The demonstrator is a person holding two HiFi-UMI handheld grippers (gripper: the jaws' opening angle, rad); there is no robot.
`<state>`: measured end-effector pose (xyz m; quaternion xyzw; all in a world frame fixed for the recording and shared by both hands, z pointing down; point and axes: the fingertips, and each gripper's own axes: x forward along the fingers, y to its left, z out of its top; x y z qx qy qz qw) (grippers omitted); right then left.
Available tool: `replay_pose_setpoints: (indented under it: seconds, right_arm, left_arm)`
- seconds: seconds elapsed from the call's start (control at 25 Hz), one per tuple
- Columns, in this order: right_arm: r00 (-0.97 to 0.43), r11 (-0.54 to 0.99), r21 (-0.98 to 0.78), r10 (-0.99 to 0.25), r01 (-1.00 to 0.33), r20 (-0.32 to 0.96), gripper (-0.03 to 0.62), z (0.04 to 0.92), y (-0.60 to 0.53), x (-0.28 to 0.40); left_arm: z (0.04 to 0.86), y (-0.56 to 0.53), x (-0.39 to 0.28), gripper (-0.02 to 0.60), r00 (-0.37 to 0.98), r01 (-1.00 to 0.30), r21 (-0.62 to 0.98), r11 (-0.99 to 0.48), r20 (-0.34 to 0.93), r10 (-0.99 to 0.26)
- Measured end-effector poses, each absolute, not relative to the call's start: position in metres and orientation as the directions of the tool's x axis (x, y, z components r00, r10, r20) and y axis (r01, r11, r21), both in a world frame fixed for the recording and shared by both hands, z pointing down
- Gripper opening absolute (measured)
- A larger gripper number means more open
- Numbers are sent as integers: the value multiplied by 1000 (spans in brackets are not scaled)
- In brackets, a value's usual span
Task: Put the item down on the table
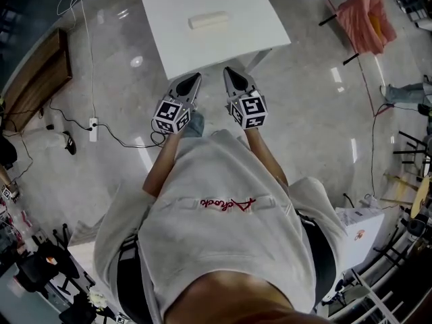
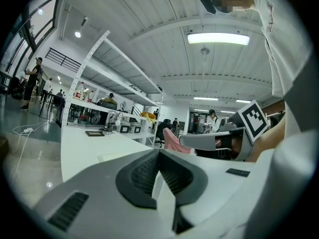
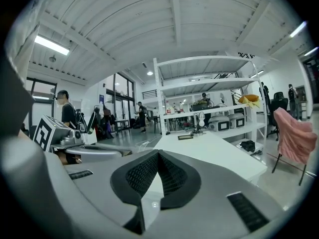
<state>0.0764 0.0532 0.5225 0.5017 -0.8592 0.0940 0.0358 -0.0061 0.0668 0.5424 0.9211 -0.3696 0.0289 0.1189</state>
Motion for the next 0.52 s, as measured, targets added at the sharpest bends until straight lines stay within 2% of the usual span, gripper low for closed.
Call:
replay_pose_setpoints:
  seconds: [0.52]
  right_arm:
    - [-503,489,-125,-853,-863,140,11,518,54,72]
  left_arm:
    - [544,68,-10,8,719,-694,201,-691,140,-681]
